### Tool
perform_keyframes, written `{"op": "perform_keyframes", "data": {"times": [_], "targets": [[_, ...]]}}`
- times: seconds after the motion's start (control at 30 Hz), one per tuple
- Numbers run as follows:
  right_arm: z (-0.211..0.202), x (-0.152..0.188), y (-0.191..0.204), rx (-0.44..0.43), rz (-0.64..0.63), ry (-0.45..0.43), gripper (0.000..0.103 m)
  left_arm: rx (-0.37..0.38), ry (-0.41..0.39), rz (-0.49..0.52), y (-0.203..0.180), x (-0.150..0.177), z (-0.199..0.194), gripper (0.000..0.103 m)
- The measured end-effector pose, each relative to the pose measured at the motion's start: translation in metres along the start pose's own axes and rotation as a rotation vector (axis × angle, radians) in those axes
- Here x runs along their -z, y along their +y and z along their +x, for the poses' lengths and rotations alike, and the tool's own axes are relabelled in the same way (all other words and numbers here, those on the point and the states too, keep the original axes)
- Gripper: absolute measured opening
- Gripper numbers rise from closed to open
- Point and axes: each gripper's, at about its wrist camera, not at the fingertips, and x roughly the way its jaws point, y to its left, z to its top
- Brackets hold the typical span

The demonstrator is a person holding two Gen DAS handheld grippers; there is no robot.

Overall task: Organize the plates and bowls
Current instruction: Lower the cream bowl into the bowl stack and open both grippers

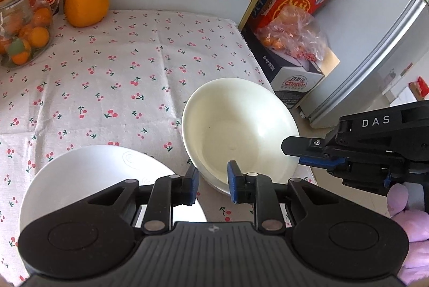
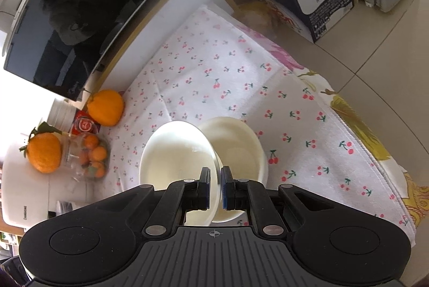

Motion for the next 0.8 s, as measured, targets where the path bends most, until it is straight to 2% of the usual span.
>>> {"op": "perform_keyframes", "data": {"times": [0.5, 0.8], "targets": [[0.010, -0.002, -0.009, 0.059, 0.009, 0.029, 0.012, -0.030, 0.023, 0.039, -0.011, 0.005, 0.017, 0.022], [0.012, -0.001, -0.010, 0.080, 0.008, 0.031, 0.012, -0.035, 0.005, 0.082, -0.014, 0.008, 0.018, 0.026]]}}
